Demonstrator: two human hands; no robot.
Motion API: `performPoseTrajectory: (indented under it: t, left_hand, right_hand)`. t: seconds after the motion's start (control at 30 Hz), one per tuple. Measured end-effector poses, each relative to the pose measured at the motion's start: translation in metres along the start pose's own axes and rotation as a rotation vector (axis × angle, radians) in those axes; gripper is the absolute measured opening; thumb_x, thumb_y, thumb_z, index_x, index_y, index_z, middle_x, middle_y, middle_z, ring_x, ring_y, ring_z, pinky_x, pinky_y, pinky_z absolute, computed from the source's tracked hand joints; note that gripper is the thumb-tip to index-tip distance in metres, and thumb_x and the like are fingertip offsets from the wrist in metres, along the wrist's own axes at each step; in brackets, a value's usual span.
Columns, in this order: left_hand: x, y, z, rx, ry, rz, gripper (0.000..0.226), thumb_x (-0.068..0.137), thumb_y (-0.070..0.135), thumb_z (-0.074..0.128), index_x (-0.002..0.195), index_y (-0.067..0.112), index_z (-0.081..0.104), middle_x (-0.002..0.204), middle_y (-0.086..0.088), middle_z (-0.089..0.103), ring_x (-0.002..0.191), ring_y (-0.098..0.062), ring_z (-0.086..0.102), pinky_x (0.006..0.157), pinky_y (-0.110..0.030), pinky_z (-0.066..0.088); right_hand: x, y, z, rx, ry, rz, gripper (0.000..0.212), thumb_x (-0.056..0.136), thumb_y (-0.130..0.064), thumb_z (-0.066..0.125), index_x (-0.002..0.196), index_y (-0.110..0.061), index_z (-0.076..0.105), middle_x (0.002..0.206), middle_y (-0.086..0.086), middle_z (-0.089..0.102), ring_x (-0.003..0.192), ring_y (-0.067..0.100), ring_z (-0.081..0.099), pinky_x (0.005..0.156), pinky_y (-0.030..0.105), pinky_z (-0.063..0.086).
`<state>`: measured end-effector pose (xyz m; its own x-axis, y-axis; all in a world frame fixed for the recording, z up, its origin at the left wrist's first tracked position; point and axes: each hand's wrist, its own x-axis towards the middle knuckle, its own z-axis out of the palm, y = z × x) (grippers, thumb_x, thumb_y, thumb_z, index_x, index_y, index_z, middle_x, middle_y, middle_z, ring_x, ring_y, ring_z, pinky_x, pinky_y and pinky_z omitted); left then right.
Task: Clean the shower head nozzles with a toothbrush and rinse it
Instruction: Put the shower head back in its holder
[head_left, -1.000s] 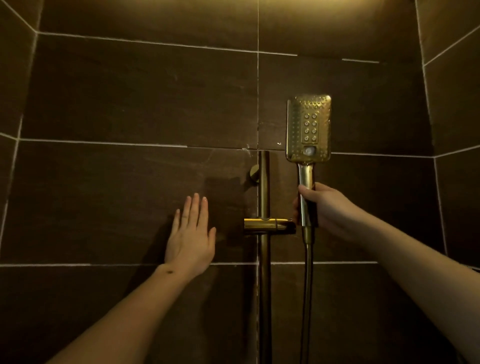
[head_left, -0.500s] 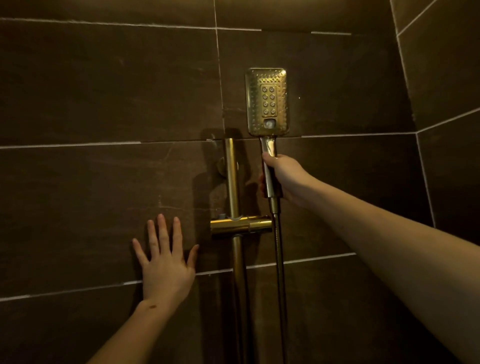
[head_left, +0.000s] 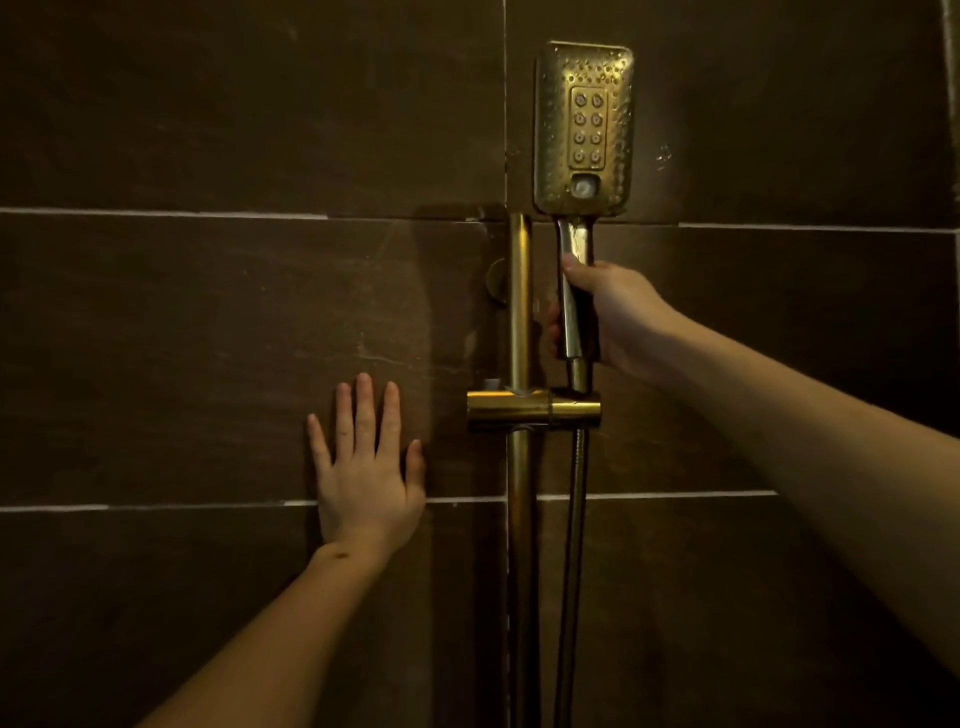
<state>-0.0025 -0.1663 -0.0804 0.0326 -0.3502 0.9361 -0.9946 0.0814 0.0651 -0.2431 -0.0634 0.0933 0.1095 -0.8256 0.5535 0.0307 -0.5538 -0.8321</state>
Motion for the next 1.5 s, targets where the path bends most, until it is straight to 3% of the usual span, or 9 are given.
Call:
performPoseTrajectory:
  t: [0.23, 0.4, 0.6, 0.77, 0.93, 1.03, 1.27, 1.4, 1.5]
  left_hand:
    - [-0.001, -0.001, 0.000, -0.007, 0.006, -0.003, 0.068, 0.098, 0.048, 0.024, 0.158, 0.018, 0.015, 0.168, -0.012, 0.008, 0.155, -0.032, 0.003, 0.121, -0.062, 0.007]
    - [-0.001, 0.000, 0.000, -0.020, 0.007, -0.003, 0.068, 0.098, 0.047, 0.026, 0.158, 0.017, 0.018, 0.168, -0.013, 0.010, 0.156, -0.032, 0.005, 0.121, -0.064, 0.009]
    - [-0.001, 0.001, 0.000, -0.026, 0.021, -0.005, 0.068, 0.097, 0.046, 0.029, 0.158, 0.016, 0.023, 0.167, -0.014, 0.015, 0.155, -0.034, 0.010, 0.120, -0.065, 0.012]
    - [-0.001, -0.001, 0.003, -0.001, 0.011, -0.001, 0.068, 0.097, 0.047, 0.027, 0.158, 0.018, 0.020, 0.167, -0.014, 0.014, 0.155, -0.033, 0.008, 0.119, -0.065, 0.012]
    - [0.000, -0.002, 0.005, -0.007, 0.017, 0.002, 0.068, 0.096, 0.047, 0.029, 0.157, 0.018, 0.020, 0.167, -0.014, 0.015, 0.155, -0.033, 0.009, 0.119, -0.065, 0.012]
    - [-0.001, -0.002, 0.006, -0.005, -0.005, -0.001, 0.068, 0.096, 0.048, 0.029, 0.157, 0.019, 0.019, 0.166, -0.014, 0.017, 0.154, -0.033, 0.011, 0.118, -0.065, 0.013]
    - [-0.002, -0.011, -0.013, 0.021, -0.136, 0.056, 0.069, 0.098, 0.055, 0.016, 0.159, 0.023, 0.011, 0.168, -0.011, 0.002, 0.155, -0.029, -0.003, 0.122, -0.059, 0.006]
    - [-0.005, -0.006, -0.039, -0.061, -0.222, 0.044, 0.065, 0.101, 0.053, 0.024, 0.160, 0.030, 0.006, 0.169, -0.007, -0.002, 0.155, -0.026, -0.007, 0.124, -0.055, 0.007]
    - [-0.024, 0.002, -0.060, -0.292, -0.237, -0.035, 0.060, 0.103, 0.047, 0.031, 0.159, 0.040, 0.010, 0.170, 0.001, 0.003, 0.155, -0.018, -0.004, 0.124, -0.049, 0.009]
  right_hand:
    - [-0.006, 0.012, -0.005, 0.047, 0.005, 0.015, 0.027, 0.103, -0.032, 0.042, 0.116, -0.010, 0.050, 0.068, 0.004, 0.060, 0.066, 0.020, 0.061, 0.076, 0.041, 0.054]
    - [-0.004, 0.018, -0.007, 0.022, 0.001, -0.010, 0.025, 0.102, -0.034, 0.045, 0.108, -0.011, 0.051, 0.068, 0.005, 0.062, 0.069, 0.023, 0.063, 0.087, 0.048, 0.054]
    - [-0.006, 0.020, -0.008, -0.036, 0.009, -0.024, 0.027, 0.102, -0.038, 0.042, 0.114, -0.015, 0.051, 0.075, 0.005, 0.062, 0.070, 0.021, 0.065, 0.078, 0.042, 0.055]
    - [-0.012, 0.018, -0.006, -0.146, -0.004, -0.062, 0.029, 0.103, -0.040, 0.039, 0.112, -0.015, 0.050, 0.081, 0.006, 0.061, 0.079, 0.024, 0.064, 0.090, 0.050, 0.053]
    - [-0.019, 0.020, -0.001, -0.184, 0.038, -0.088, 0.028, 0.103, -0.037, 0.039, 0.109, -0.011, 0.049, 0.087, 0.010, 0.059, 0.077, 0.023, 0.062, 0.086, 0.048, 0.055]
    - [-0.023, 0.019, 0.001, -0.252, 0.061, -0.087, 0.034, 0.104, -0.037, 0.038, 0.116, -0.007, 0.049, 0.088, 0.008, 0.059, 0.074, 0.018, 0.062, 0.078, 0.040, 0.055]
    - [-0.031, 0.013, 0.002, -0.273, 0.077, -0.043, 0.034, 0.103, -0.040, 0.040, 0.118, -0.011, 0.049, 0.089, 0.008, 0.063, 0.082, 0.020, 0.066, 0.091, 0.049, 0.055]
    - [-0.040, 0.018, -0.004, -0.308, 0.099, 0.018, 0.038, 0.101, -0.045, 0.039, 0.122, -0.015, 0.049, 0.110, 0.011, 0.066, 0.098, 0.023, 0.065, 0.094, 0.045, 0.051]
    - [-0.066, 0.037, -0.011, -0.295, 0.185, 0.042, 0.042, 0.098, -0.051, 0.042, 0.129, -0.023, 0.045, 0.119, 0.002, 0.061, 0.105, 0.017, 0.060, 0.093, 0.037, 0.048]
